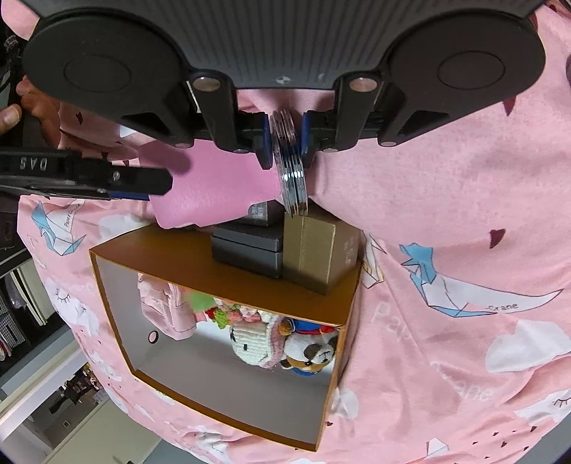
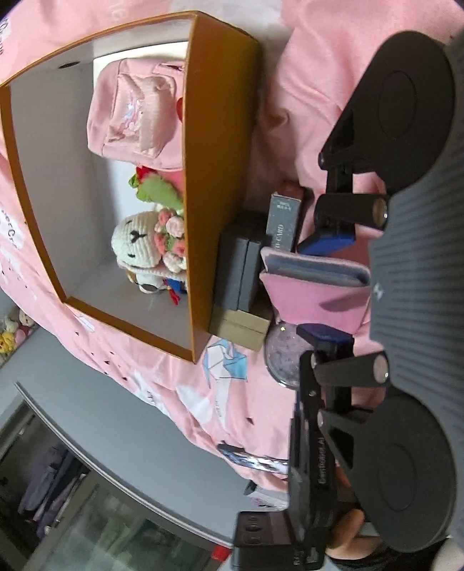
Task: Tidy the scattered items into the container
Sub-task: 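Grasp the pink square card with the right tool while the left lifts the mirror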
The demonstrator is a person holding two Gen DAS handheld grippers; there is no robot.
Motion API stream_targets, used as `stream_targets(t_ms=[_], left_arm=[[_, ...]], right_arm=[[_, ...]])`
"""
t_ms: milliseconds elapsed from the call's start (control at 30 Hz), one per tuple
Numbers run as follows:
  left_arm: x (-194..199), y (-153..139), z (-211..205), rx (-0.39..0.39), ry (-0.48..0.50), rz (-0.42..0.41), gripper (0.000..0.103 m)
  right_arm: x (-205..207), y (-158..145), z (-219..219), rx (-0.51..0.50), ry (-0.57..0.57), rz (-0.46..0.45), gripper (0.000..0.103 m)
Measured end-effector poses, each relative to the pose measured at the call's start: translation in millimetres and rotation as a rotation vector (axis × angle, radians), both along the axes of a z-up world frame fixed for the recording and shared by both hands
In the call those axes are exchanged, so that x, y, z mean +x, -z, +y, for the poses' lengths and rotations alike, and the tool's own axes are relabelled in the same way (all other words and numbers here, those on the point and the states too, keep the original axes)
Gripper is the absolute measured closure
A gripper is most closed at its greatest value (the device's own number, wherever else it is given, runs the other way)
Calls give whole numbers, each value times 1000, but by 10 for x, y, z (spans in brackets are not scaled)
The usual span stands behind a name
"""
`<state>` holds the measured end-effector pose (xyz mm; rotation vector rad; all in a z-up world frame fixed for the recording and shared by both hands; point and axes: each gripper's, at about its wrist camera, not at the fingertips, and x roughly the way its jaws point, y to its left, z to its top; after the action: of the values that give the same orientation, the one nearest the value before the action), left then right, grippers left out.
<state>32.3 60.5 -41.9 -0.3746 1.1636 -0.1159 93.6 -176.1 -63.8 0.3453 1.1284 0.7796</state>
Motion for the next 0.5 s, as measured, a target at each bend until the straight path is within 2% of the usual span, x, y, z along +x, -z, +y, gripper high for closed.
stream_targets(t_ms=[33,67,100,133,167,267,500], left_arm=[[-7,-3,10,-2,-3,-1,85],[-13,-6,18,-9,-3,-2,85],[-15,-9,19,-9,-4,-2,85],[-13,-10,15,-6,-3,-2,85],[-14,-9,17,-7,-3,-2,85],[-24,-28,11,-8,0,-9,86],[-48,-146,-27,-4,14,-60,88]], right_arm=[[14,8,-35,39,12,18,73],[33,27,-100,104,23,53,77],[64,82,-151,191,30,110,77],[72,112,-160,226,33,134,76],[70,124,-141,218,32,135,76],[47,119,-54,92,45,89,80],[4,-20,-51,79,42,37,84]])
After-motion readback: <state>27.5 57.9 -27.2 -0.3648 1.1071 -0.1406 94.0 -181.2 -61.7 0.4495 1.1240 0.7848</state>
